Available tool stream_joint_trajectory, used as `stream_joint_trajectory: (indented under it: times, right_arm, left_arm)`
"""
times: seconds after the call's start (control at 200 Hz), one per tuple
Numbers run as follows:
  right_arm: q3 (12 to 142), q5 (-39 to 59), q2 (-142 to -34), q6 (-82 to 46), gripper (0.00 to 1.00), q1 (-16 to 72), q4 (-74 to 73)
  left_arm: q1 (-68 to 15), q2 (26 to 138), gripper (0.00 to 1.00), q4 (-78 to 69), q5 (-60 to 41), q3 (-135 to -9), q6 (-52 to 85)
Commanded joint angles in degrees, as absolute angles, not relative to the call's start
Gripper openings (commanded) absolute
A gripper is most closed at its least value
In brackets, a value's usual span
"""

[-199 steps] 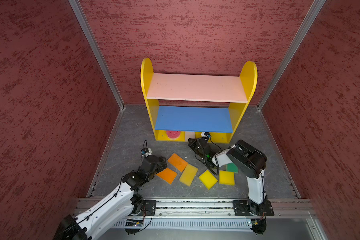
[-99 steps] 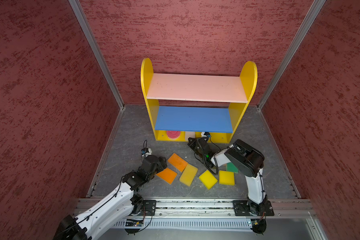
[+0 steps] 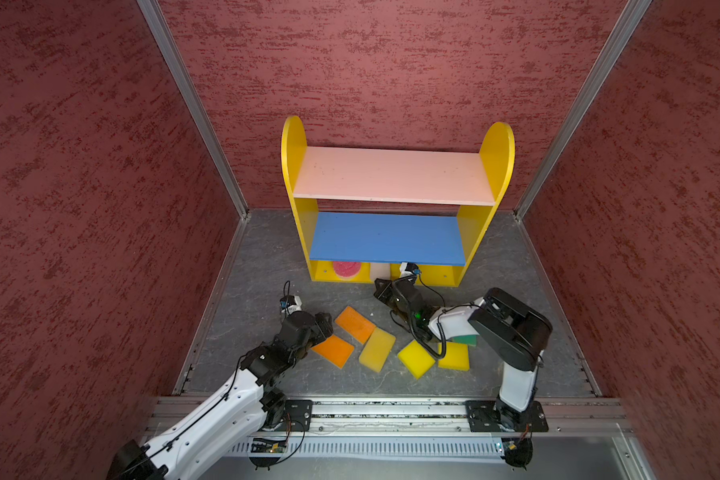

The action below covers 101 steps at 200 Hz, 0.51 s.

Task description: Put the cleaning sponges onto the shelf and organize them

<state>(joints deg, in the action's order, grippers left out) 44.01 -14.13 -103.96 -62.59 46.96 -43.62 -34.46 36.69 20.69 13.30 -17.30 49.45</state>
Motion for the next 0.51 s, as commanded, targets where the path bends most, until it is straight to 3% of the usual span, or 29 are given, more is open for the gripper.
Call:
stream_joint_trajectory:
  times: [0.0, 0.341, 0.501]
  right_arm:
    - [42.0, -14.8, -95.3, -58.9, 0.0, 47.4, -40.1]
    - [35.0, -20.2, -67.8, -60.3, 0.16, 49.4, 1.9]
    - [31.9, -24.9, -58.4, -67.6, 0.27, 51.3, 16.3]
  left_arm:
    - [-35.0, 34.6, 0.79, 23.7, 15.3, -20.0, 47.7]
    - [-38.8, 35.5, 0.79, 23.1, 15.7, -24.9, 43.3]
    - [-40.8, 43.1, 0.8, 15.5, 13.4, -27.8, 39.2]
